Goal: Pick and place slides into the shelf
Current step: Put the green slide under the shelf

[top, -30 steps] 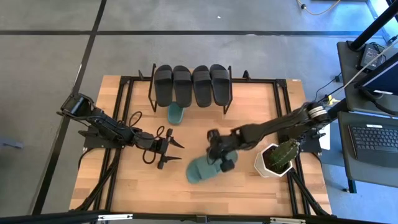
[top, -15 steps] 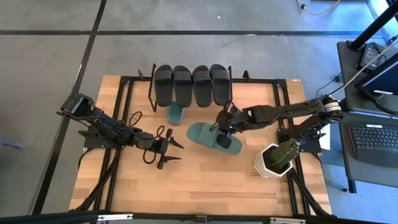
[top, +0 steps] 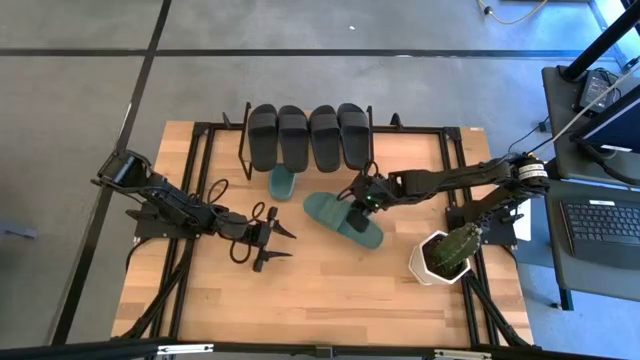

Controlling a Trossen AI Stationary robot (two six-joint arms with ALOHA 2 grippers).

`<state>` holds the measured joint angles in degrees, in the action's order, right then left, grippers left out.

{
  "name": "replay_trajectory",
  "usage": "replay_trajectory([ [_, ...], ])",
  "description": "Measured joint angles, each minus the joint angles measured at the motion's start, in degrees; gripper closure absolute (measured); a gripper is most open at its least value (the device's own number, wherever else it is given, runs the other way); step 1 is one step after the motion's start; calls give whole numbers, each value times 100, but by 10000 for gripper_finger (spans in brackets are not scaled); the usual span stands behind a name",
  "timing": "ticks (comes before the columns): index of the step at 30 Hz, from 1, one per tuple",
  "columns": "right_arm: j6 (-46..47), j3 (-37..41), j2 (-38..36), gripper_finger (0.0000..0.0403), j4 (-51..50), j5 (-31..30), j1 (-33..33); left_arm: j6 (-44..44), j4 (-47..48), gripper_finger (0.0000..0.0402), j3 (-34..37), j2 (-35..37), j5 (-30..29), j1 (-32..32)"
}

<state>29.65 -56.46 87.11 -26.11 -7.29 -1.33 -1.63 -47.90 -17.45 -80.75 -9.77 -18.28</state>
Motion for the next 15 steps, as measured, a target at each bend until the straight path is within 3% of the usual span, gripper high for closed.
replay_trajectory([
  [7, 13, 825, 2, 397, 1121, -23, -118, 0, -2, 172, 0, 0, -1, 0],
  [15, -145, 901, 2, 398, 1099, -25, -233, -2, -3, 172, 0, 0, -1, 0],
])
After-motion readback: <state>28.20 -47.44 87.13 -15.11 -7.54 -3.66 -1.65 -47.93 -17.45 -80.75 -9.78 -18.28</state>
